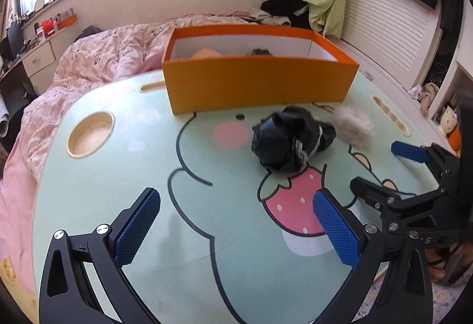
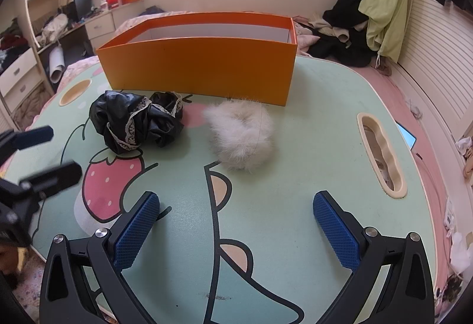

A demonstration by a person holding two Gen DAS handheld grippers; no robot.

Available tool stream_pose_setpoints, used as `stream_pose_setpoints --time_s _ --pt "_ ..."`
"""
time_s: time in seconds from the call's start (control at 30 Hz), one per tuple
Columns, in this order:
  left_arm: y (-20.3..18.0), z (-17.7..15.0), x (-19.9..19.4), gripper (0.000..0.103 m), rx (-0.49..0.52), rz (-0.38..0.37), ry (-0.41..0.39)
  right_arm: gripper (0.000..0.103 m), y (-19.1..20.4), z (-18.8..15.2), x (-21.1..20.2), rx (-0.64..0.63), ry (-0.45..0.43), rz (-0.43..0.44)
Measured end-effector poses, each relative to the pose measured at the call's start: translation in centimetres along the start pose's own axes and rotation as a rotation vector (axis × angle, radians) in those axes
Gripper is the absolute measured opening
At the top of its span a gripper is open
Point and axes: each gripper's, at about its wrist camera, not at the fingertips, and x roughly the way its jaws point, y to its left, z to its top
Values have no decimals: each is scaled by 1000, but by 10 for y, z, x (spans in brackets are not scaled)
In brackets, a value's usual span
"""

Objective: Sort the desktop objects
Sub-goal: 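Reach the left gripper into the box and grasp the black pouch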

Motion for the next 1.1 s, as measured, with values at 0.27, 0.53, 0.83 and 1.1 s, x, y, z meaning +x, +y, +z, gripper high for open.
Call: stream_pose_setpoints --time_s 0.27,0.53,0.83,1.1 --pt "16 96 -10 80 47 -79 -32 103 0 0 0 1 2 -3" --pt "-2 167 93 52 205 -76 249 103 0 0 0 2 1 -3" --pt "-15 160 141 49 260 -80 393 103 5 0 -2 5 0 -8" --pt "12 166 160 47 49 -210 473 103 6 1 -3 9 1 -9"
